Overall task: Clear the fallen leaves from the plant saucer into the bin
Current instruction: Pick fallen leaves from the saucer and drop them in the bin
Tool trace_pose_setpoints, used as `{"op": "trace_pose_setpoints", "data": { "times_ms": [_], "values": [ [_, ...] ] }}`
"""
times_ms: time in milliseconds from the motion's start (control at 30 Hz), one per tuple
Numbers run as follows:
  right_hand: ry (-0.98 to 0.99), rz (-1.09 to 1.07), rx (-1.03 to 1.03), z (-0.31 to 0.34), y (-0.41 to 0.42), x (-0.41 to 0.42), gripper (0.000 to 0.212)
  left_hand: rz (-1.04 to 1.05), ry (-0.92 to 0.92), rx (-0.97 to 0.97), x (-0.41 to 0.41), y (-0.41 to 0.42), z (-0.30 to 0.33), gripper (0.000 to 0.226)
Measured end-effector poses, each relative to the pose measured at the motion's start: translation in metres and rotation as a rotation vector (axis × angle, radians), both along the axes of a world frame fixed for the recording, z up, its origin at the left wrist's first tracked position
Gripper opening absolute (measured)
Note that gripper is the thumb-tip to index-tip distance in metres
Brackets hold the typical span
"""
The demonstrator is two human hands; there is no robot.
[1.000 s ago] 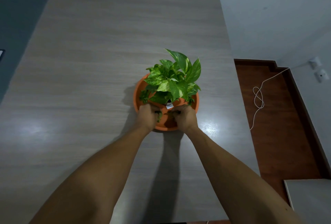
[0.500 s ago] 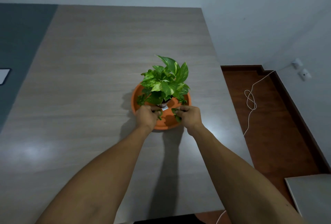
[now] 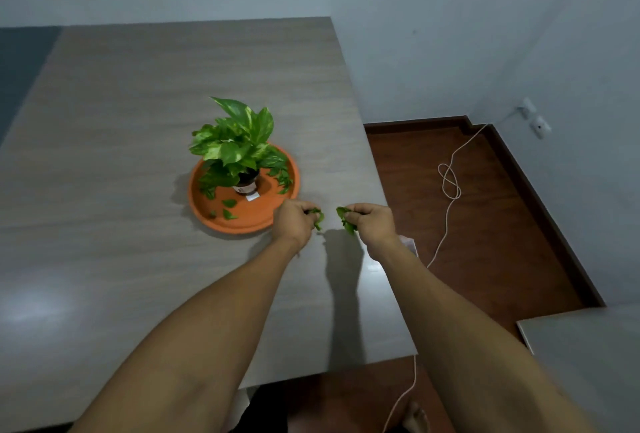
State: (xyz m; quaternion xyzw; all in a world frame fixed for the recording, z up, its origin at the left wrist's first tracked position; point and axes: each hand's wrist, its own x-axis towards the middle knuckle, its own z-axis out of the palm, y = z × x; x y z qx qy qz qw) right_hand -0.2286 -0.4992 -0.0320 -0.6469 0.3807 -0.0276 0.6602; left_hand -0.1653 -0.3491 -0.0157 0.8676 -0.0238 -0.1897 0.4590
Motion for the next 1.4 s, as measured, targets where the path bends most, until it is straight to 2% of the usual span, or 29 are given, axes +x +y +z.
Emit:
{"op": "trace_pose_setpoints", "data": {
  "times_ms": [133, 400, 500, 600, 733, 833, 933, 1100, 1133, 1200, 1400],
  "values": [
    [-0.015, 0.014, -0.008, -0.004, -0.07, -0.042, 0.012, 0.032, -0.01, -0.008, -0.05, -0.066, 0.003, 0.017],
    [-0.023, 0.082, 0.011, -0.005, -0.205, -0.134, 0.019, 0.141, -0.015, -0.035, -0.154, -0.195, 0.005, 0.016],
    [0.002, 0.066, 0.058, -0.007, -0.235, -0.158, 0.025, 0.177, 0.0, -0.047, -0.179, -0.229, 0.0, 0.013],
    [0.017, 0.07, 0.068, -0.015, -0.255, -0.177, 0.02, 0.248, 0.049, -0.074, -0.198, -0.255, -0.011, 0.013],
    [0.047, 0.078, 0.066, -0.037, -0.27, -0.197, 0.029, 0.327, 0.141, -0.082, -0.223, -0.28, -0.04, 0.017],
    [0.07, 0.067, 0.074, -0.066, -0.273, -0.206, 0.025, 0.337, 0.181, -0.075, -0.245, -0.293, -0.077, 0.016],
    [0.095, 0.047, 0.065, -0.112, -0.275, -0.209, 0.01, 0.362, 0.214, -0.092, -0.261, -0.301, -0.128, 0.014],
    [0.151, 0.061, 0.041, -0.217, -0.274, -0.21, 0.012, 0.453, 0.283, -0.113, -0.272, -0.308, -0.237, 0.017],
    [0.158, 0.068, 0.029, -0.255, -0.271, -0.208, 0.012, 0.47, 0.277, -0.107, -0.273, -0.307, -0.275, 0.017],
    [0.2, 0.066, 0.011, -0.288, -0.269, -0.205, 0.011, 0.474, 0.282, -0.08, -0.269, -0.301, -0.307, 0.016],
    [0.24, 0.145, -0.091, -0.411, -0.252, -0.202, 0.013, 0.387, 0.28, -0.05, -0.249, -0.28, -0.417, 0.018]
  ]
}}
